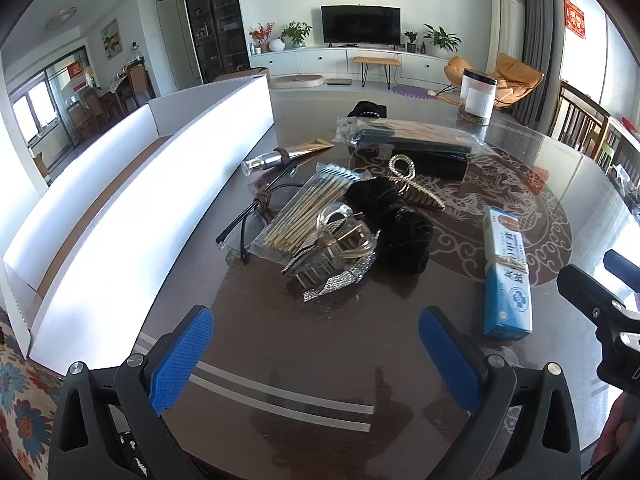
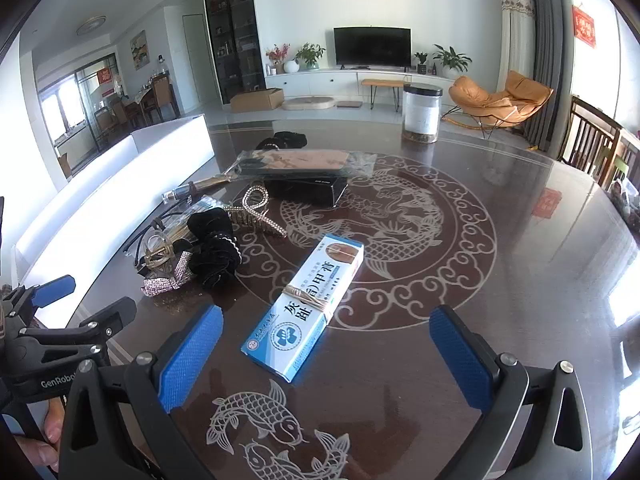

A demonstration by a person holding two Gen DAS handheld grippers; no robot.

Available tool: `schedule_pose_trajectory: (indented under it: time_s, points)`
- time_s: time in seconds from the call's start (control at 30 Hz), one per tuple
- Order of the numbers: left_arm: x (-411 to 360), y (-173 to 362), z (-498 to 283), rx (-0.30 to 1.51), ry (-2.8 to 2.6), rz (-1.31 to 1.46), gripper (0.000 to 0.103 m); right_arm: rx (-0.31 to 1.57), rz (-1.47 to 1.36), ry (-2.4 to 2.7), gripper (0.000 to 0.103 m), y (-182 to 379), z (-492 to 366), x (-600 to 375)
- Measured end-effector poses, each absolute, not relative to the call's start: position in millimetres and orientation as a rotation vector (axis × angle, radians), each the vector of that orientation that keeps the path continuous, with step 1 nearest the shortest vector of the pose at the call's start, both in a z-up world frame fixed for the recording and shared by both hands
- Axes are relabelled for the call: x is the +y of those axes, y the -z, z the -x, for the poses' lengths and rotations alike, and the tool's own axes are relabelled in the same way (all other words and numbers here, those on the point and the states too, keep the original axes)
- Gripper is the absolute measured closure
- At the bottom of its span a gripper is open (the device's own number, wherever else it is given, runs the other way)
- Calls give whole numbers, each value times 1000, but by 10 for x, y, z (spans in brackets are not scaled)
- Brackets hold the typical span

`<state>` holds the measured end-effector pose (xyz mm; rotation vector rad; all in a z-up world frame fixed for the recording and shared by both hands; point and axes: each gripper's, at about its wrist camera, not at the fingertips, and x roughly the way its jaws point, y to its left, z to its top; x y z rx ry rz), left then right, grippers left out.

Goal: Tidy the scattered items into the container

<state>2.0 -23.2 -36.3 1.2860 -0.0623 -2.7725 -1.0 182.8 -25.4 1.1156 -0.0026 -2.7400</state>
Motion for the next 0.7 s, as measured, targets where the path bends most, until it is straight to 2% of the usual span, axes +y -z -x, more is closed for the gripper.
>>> schedule_pose_trajectory:
  time_s: [0.4,0.7]
  points:
    - [-392,778,189,-97,2690,-1438,0,-57,-1300,2595,0,785,431,1470]
    - [-426,950,492,-134,2662,-1551,0,79,-1388,2647,0,1061,762,1397]
